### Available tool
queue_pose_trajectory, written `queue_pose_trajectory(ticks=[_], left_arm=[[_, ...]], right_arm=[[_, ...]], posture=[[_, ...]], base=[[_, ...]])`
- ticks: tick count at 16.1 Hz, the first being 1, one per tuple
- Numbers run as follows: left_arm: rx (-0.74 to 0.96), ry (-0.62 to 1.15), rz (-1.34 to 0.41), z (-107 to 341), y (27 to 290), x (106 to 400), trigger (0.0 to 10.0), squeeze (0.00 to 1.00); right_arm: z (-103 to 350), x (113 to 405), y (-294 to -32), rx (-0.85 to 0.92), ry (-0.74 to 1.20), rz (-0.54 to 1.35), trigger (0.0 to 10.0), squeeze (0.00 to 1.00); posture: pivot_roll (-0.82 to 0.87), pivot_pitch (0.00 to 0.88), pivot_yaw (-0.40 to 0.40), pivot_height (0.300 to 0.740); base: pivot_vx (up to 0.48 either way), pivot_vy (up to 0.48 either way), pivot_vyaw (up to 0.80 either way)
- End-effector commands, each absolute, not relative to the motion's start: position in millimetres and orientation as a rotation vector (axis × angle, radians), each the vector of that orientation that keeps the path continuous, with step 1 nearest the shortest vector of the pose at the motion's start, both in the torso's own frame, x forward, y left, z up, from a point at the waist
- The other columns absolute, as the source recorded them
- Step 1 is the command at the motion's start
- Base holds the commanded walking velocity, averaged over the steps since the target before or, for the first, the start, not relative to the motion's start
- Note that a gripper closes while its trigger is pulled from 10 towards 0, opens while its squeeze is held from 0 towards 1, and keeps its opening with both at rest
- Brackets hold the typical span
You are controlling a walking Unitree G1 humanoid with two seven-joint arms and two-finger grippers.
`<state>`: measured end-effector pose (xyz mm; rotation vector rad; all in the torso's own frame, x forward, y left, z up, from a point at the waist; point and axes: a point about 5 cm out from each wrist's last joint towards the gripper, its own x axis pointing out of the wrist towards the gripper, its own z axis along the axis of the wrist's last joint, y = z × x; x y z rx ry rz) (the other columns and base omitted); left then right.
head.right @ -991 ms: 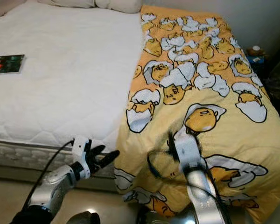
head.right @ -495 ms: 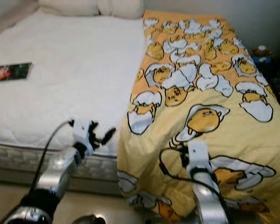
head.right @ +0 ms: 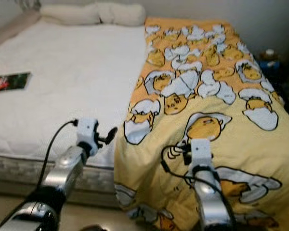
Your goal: Clean up the room
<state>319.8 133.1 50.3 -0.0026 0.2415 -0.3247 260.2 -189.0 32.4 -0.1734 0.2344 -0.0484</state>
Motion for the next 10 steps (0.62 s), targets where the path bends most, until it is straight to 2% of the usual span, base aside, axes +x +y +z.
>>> queue_pose_trajectory(ticks=[1, 4, 6, 8, 10], left_arm=[[-0.042, 0.299, -0.302, 44, 142, 320, 10.0, 0.0], [-0.098, 0.444, -0.369, 26, 153, 310, 10.0, 0.0], [-0.121, 0.522, -0.421, 11, 151, 297, 10.0, 0.0], [-0.252, 0.557, -0.524, 6, 140, 284, 10.0, 0.0], [-0.304, 0.544, -0.611, 9, 137, 277, 10.0, 0.0]], right_arm=[[40, 265, -181, -0.163, 0.192, -0.019, 10.0, 0.0], [40, 255, -181, -0.163, 0.183, -0.003, 10.0, 0.0], [39, 246, -182, -0.153, 0.188, 0.003, 10.0, 0.0], [41, 234, -186, -0.179, 0.184, -0.007, 10.0, 0.0], [40, 224, -193, -0.215, 0.194, -0.023, 10.0, 0.0]], posture=[[-0.09, 0.03, 0.018, 0.74], [-0.11, 0.064, 0.013, 0.74], [-0.13, 0.094, 0.009, 0.74], [-0.15, 0.114, 0.01, 0.74], [-0.15, 0.117, 0.008, 0.74]], base=[[0.0, 0.0, 0.0], [0.0, 0.0, 0.0], [0.0, 0.0, 0.0], [0.0, 0.0, 0.0], [0.0, 0.0, 0.0]])
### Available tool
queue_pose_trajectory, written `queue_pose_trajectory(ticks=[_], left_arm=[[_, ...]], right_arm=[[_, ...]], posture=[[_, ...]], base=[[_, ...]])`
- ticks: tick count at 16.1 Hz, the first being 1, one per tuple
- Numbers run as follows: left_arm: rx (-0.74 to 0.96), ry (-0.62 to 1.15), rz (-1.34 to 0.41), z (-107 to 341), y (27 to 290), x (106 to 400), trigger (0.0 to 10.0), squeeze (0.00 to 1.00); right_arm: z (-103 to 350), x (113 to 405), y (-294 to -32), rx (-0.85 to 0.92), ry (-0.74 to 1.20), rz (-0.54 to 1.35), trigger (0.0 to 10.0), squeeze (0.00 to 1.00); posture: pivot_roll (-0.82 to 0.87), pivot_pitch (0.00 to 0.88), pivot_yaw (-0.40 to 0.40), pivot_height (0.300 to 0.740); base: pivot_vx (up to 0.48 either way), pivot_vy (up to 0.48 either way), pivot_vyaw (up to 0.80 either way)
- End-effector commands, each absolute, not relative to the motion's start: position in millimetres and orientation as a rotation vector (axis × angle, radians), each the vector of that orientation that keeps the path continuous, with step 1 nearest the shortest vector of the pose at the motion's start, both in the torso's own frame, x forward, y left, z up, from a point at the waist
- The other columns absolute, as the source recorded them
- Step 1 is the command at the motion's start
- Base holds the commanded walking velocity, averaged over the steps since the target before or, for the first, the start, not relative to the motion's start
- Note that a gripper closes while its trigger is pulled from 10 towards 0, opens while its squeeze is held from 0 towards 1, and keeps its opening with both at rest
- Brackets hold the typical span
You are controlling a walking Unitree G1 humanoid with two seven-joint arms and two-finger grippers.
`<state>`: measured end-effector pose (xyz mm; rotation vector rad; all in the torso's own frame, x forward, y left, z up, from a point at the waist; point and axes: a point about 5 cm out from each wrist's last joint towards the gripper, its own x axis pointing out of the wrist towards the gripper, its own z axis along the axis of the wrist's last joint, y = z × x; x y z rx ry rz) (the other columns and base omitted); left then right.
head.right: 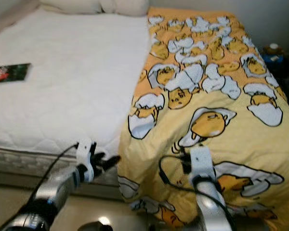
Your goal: Clean up the room
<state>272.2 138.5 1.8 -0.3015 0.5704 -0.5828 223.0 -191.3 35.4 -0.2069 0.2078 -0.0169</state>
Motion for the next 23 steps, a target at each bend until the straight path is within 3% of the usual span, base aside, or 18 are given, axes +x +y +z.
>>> queue_pose_trajectory(ticks=[1, 3, 7, 13, 15, 17, 18, 23], left_arm=[[-0.327, 0.535, -0.65, 12, 136, 274, 10.0, 0.0], [-0.316, 0.454, -0.662, 15, 123, 275, 10.0, 0.0], [-0.274, 0.354, -0.496, 16, 113, 284, 10.0, 0.0], [-0.277, 0.375, -0.532, 13, 97, 282, 10.0, 0.0], [-0.202, 0.391, -0.541, 7, 91, 279, 10.0, 0.0], [-0.104, 0.395, -0.499, 7, 88, 285, 10.0, 0.0], [-0.07, 0.388, -0.476, 9, 89, 288, 10.0, 1.0], [-0.077, 0.41, -0.44, 9, 92, 294, 10.0, 1.0]], right_arm=[[37, 218, -197, -0.238, 0.209, -0.034, 10.0, 0.0], [29, 199, -210, -0.296, 0.254, -0.07, 10.0, 0.0], [31, 188, -222, -0.308, 0.27, -0.124, 10.0, 0.0], [38, 192, -216, -0.273, 0.234, -0.126, 10.0, 0.0], [44, 191, -202, -0.134, 0.202, -0.019, 10.0, 0.0], [40, 183, -202, -0.156, 0.233, 0.026, 10.0, 0.0], [39, 182, -205, -0.159, 0.244, 0.025, 10.0, 0.0], [38, 175, -204, -0.154, 0.265, 0.047, 10.0, 0.0]], posture=[[-0.15, 0.117, 0.008, 0.74], [-0.17, 0.105, -0.001, 0.74], [-0.21, 0.115, 0.007, 0.74], [-0.23, 0.117, 0.022, 0.74], [-0.22, 0.119, 0.016, 0.74], [-0.23, 0.122, 0.014, 0.74], [-0.23, 0.124, 0.015, 0.74], [-0.24, 0.125, 0.018, 0.74]], base=[[0.0, 0.0, 0.0], [0.0, 0.0, 0.0], [0.0, 0.0, 0.0], [0.0, 0.0, 0.0], [0.0, 0.0, 0.0], [0.0, 0.0, 0.0], [0.0, 0.0, 0.0], [0.0, 0.0, 0.0]])
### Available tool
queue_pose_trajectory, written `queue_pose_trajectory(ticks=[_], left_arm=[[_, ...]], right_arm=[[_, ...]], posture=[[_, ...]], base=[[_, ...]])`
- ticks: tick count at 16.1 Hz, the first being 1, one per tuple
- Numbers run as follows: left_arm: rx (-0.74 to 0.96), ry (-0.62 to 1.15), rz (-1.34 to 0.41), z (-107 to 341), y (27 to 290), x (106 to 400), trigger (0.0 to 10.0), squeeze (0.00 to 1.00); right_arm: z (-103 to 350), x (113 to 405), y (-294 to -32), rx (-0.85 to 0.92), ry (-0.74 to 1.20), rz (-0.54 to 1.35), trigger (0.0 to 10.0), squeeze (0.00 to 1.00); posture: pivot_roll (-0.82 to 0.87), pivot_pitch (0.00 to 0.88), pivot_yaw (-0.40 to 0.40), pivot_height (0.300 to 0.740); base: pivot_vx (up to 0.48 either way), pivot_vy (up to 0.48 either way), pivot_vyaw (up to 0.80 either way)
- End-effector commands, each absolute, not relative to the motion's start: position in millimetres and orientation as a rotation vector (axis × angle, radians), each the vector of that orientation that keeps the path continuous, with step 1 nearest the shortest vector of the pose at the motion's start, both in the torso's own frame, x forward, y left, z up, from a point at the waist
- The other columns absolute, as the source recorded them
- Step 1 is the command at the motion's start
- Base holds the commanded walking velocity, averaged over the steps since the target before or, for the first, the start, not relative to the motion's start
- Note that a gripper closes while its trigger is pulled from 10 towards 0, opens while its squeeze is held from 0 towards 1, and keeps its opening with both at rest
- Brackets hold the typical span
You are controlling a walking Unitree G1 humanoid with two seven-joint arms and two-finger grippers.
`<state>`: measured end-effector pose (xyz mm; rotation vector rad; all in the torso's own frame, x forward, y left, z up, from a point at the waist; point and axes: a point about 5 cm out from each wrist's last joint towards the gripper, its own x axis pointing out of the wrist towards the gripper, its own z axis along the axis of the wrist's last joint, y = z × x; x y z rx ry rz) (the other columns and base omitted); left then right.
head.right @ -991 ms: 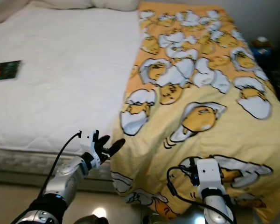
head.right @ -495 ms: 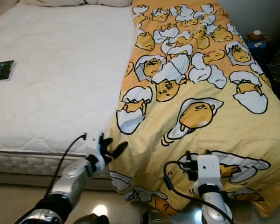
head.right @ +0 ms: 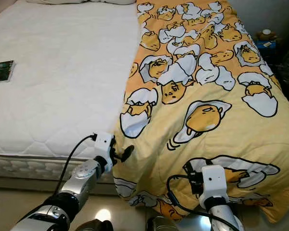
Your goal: Clean up the room
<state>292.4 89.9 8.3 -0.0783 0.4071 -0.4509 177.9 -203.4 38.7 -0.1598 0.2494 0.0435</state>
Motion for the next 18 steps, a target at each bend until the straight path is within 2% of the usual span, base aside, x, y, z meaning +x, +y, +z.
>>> queue_pose_trajectory(ticks=[1, 2, 3, 6, 7, 13, 18], left_arm=[[-0.061, 0.417, -0.44, 8, 91, 294, 10.0, 1.0], [-0.052, 0.432, -0.464, 6, 88, 292, 10.0, 0.36], [-0.039, 0.445, -0.478, 3, 85, 290, 10.0, 0.0], [-0.003, 0.512, -0.483, -6, 82, 284, 10.0, 0.0], [-0.038, 0.545, -0.497, -10, 78, 280, 0.0, 0.0], [-0.091, 0.543, -0.448, -8, 73, 283, 0.0, 0.0], [-0.11, 0.496, -0.416, 0, 78, 292, 0.0, 0.0]], right_arm=[[38, 174, -204, -0.153, 0.267, 0.049, 10.0, 0.0], [38, 173, -204, -0.154, 0.27, 0.048, 10.0, 0.0], [38, 173, -204, -0.154, 0.272, 0.048, 10.0, 0.0], [37, 172, -205, -0.156, 0.28, 0.045, 10.0, 0.0], [37, 171, -204, -0.158, 0.286, 0.048, 10.0, 0.0], [30, 163, -213, -0.173, 0.344, 0.054, 10.0, 0.0], [28, 170, -212, -0.162, 0.337, 0.047, 10.0, 0.0]], posture=[[-0.25, 0.125, 0.02, 0.74], [-0.25, 0.126, 0.022, 0.74], [-0.25, 0.126, 0.022, 0.74], [-0.26, 0.13, 0.023, 0.74], [-0.27, 0.134, 0.02, 0.74], [-0.29, 0.146, 0.013, 0.74], [-0.28, 0.137, 0.021, 0.74]], base=[[0.0, 0.0, 0.0], [0.0, 0.0, 0.0], [0.0, 0.0, 0.0], [0.0, 0.0, 0.0], [0.0, 0.0, 0.0], [0.0, 0.0, 0.0], [0.0, 0.0, 0.0]])
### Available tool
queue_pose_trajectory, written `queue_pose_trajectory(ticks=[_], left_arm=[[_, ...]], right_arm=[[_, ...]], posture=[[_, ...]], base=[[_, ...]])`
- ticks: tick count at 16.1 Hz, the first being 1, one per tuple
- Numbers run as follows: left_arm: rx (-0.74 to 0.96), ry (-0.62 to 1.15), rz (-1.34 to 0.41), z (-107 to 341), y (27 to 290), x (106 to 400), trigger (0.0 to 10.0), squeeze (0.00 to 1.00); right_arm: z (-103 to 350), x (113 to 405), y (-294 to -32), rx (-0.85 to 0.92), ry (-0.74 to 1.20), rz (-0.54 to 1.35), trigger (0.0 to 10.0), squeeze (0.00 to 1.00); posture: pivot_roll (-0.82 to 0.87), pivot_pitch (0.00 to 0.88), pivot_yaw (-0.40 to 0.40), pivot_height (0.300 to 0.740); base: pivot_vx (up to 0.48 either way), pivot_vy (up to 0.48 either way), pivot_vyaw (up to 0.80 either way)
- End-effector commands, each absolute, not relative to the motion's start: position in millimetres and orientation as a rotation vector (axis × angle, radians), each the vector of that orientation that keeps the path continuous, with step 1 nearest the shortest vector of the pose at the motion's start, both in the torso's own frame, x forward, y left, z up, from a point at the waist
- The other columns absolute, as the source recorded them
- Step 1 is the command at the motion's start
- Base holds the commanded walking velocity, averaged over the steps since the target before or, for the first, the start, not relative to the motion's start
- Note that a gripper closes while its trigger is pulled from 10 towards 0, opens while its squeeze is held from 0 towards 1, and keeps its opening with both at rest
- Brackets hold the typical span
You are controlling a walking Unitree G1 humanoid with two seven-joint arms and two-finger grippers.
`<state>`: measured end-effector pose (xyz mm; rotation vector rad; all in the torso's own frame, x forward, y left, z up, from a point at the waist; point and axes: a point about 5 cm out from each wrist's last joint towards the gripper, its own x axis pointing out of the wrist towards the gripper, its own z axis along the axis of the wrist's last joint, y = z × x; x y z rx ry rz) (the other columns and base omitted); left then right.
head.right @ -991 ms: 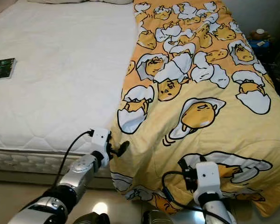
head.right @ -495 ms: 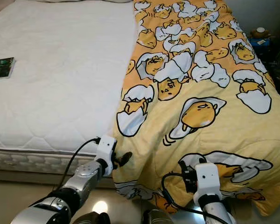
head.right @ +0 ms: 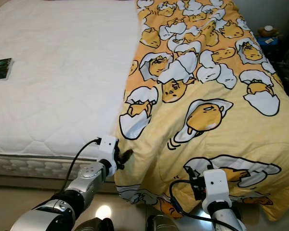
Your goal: Clean up the room
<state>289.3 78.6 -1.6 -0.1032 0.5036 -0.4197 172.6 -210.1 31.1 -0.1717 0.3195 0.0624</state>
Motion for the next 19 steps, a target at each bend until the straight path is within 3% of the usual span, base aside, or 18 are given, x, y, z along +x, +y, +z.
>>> queue_pose_trajectory(ticks=[1, 12, 19], left_arm=[[-0.106, 0.491, -0.42, 1, 80, 293, 0.0, 0.0], [-0.092, 0.456, -0.316, 9, 111, 304, 0.0, 0.0], [-0.055, 0.447, -0.144, 9, 182, 301, 0.0, 0.0]], right_arm=[[27, 172, -211, -0.153, 0.337, 0.042, 10.0, 0.0], [21, 182, -210, -0.111, 0.367, 0.058, 10.0, 0.0], [21, 195, -209, -0.128, 0.362, 0.09, 10.0, 0.0]], posture=[[-0.27, 0.135, 0.022, 0.74], [-0.23, 0.118, 0.021, 0.74], [-0.19, 0.072, 0.019, 0.74]], base=[[0.0, 0.0, 0.0], [0.0, 0.0, 0.0], [0.0, 0.0, 0.0]])
